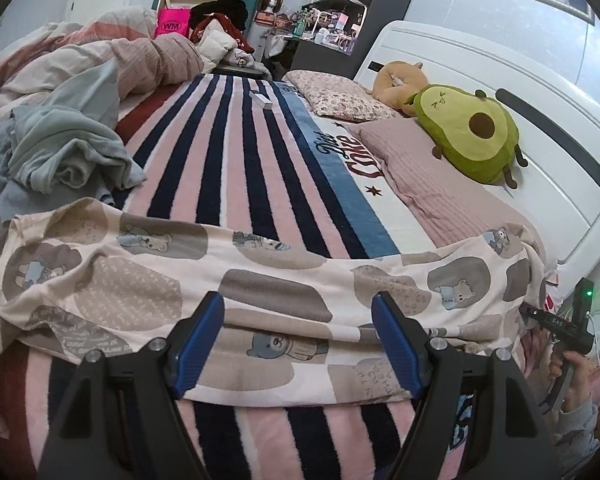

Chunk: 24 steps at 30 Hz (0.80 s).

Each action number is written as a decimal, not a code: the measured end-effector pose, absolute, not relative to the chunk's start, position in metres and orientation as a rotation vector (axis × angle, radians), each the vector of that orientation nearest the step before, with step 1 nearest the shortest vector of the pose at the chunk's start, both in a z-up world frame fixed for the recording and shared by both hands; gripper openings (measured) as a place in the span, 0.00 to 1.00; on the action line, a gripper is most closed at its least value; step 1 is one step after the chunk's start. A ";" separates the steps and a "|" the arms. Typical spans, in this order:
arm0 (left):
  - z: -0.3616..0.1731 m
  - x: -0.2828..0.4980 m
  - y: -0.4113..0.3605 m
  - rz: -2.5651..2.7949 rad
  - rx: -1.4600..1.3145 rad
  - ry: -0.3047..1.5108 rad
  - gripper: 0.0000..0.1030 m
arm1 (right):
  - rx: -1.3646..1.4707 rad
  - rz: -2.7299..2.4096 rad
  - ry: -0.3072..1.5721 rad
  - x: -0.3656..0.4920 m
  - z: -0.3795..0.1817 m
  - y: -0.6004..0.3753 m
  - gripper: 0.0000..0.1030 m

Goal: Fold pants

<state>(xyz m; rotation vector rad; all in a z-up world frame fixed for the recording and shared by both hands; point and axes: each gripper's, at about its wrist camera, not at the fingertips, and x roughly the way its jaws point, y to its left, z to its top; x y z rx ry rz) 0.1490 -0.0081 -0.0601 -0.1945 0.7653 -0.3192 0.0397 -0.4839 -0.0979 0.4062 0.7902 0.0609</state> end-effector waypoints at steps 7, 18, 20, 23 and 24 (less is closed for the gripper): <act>-0.063 0.146 0.014 -0.322 -0.227 0.740 0.70 | 0.268 0.070 0.677 0.039 -0.036 -0.440 0.05; -0.080 0.123 0.079 -0.347 -0.254 0.718 0.73 | -0.055 0.379 0.644 0.110 0.002 -0.242 0.05; -0.086 0.119 0.088 -0.344 -0.255 0.719 0.75 | -0.101 0.484 0.701 0.128 -0.019 -0.191 0.05; -0.096 0.117 0.097 -0.338 -0.259 0.733 0.75 | -0.177 0.602 0.829 0.147 -0.061 -0.130 0.05; -0.099 0.117 0.098 -0.337 -0.261 0.738 0.75 | -0.197 0.625 0.865 0.148 -0.074 -0.118 0.05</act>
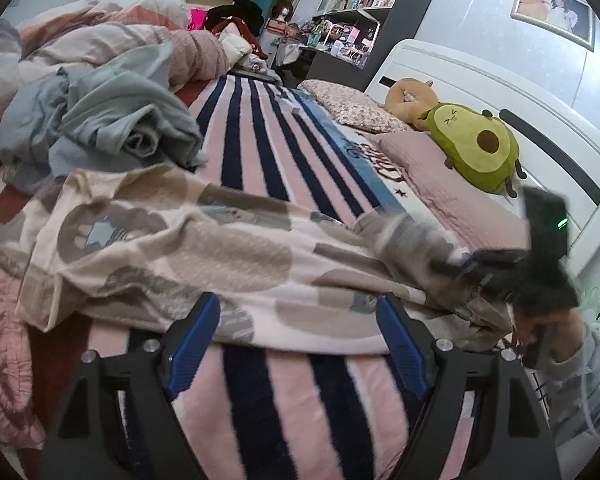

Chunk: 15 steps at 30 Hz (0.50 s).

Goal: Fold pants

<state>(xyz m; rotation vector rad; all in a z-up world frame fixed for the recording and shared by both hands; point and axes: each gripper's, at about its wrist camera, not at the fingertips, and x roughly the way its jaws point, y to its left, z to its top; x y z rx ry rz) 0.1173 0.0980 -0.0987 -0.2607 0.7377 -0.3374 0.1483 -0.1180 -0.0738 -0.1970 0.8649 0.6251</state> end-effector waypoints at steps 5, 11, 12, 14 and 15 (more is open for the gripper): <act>-0.108 0.127 0.096 -0.357 -0.273 0.769 0.75 | -0.292 0.705 0.958 0.140 -0.117 -0.084 0.11; -0.097 0.149 0.059 -0.470 -0.274 0.767 0.76 | -0.151 0.756 0.920 0.121 -0.090 -0.123 0.27; -0.095 0.152 0.050 -0.489 -0.264 0.767 0.76 | -0.144 0.739 0.901 0.116 -0.085 -0.132 0.28; -0.092 0.162 0.025 -0.534 -0.231 0.776 0.77 | -0.101 0.699 0.867 0.107 -0.075 -0.154 0.32; -0.092 0.168 0.013 -0.544 -0.214 0.784 0.77 | -0.083 0.685 0.857 0.104 -0.072 -0.157 0.34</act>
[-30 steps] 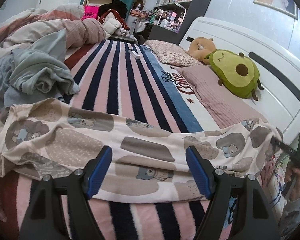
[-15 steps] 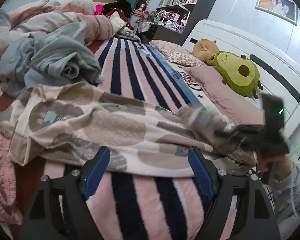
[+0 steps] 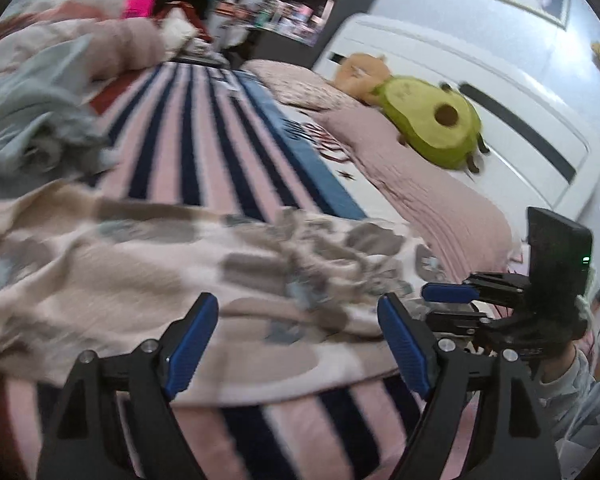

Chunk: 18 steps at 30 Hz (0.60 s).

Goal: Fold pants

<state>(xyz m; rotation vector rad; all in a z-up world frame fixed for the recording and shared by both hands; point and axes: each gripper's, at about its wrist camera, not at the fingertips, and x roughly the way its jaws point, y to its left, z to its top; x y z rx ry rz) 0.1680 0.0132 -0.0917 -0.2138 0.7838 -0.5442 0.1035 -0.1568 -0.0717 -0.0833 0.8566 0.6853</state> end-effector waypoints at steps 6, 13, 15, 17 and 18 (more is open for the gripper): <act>-0.094 0.198 -0.058 -0.588 -0.071 0.821 0.77 | 0.055 0.624 0.827 0.084 -0.073 -0.217 0.34; -0.113 0.221 -0.098 -0.422 0.112 0.879 0.76 | 0.132 0.601 0.823 0.078 -0.086 -0.249 0.34; -0.117 0.222 -0.088 -0.323 0.148 0.867 0.75 | 0.142 0.595 0.815 0.077 -0.088 -0.253 0.34; -0.122 0.224 -0.072 -0.304 0.098 0.892 0.61 | 0.146 0.592 0.810 0.076 -0.089 -0.257 0.34; -0.125 0.224 -0.064 -0.316 0.059 0.920 0.49 | 0.147 0.592 0.809 0.076 -0.090 -0.257 0.34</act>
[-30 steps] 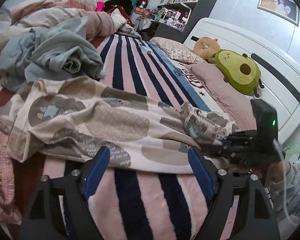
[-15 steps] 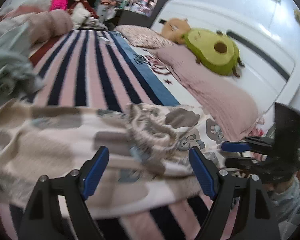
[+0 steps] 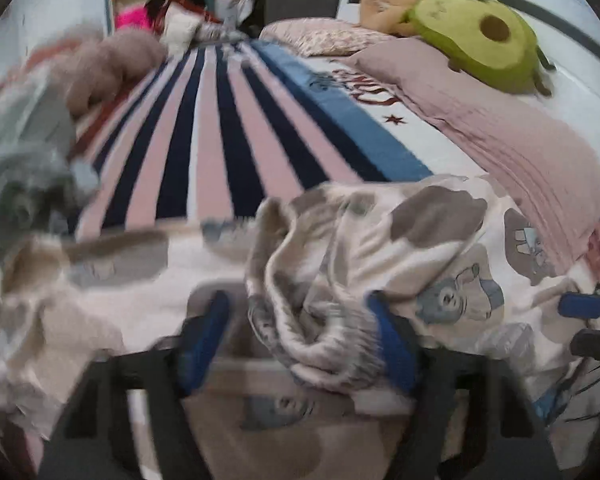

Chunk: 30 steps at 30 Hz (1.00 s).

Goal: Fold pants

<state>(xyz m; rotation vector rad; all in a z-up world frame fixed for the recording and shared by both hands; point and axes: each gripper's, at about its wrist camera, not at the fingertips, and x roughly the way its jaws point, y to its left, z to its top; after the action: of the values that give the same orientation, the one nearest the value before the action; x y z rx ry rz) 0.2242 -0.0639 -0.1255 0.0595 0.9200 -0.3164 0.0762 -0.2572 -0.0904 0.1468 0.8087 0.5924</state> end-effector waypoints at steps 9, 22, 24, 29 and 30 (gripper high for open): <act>-0.118 0.195 -0.029 -0.320 -0.016 0.884 0.19 | 0.170 0.581 0.811 0.080 -0.094 -0.255 0.34; -0.118 0.165 0.047 -0.215 -0.156 0.849 0.75 | 0.157 0.596 0.855 0.078 -0.099 -0.240 0.36; -0.111 0.156 0.064 -0.124 -0.132 0.822 0.75 | 0.158 0.599 0.857 0.079 -0.098 -0.238 0.37; -0.109 0.131 0.128 -0.016 -0.289 0.816 0.75 | 0.142 0.595 0.866 0.083 -0.096 -0.231 0.40; -0.114 0.127 0.139 0.001 -0.328 0.828 0.75 | 0.139 0.597 0.869 0.084 -0.096 -0.229 0.40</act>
<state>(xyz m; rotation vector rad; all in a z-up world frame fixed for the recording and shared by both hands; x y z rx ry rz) 0.1268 0.1392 -0.1139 -0.3284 0.8276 0.0008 0.0837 -0.2292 -0.0964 0.1395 0.8686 0.5966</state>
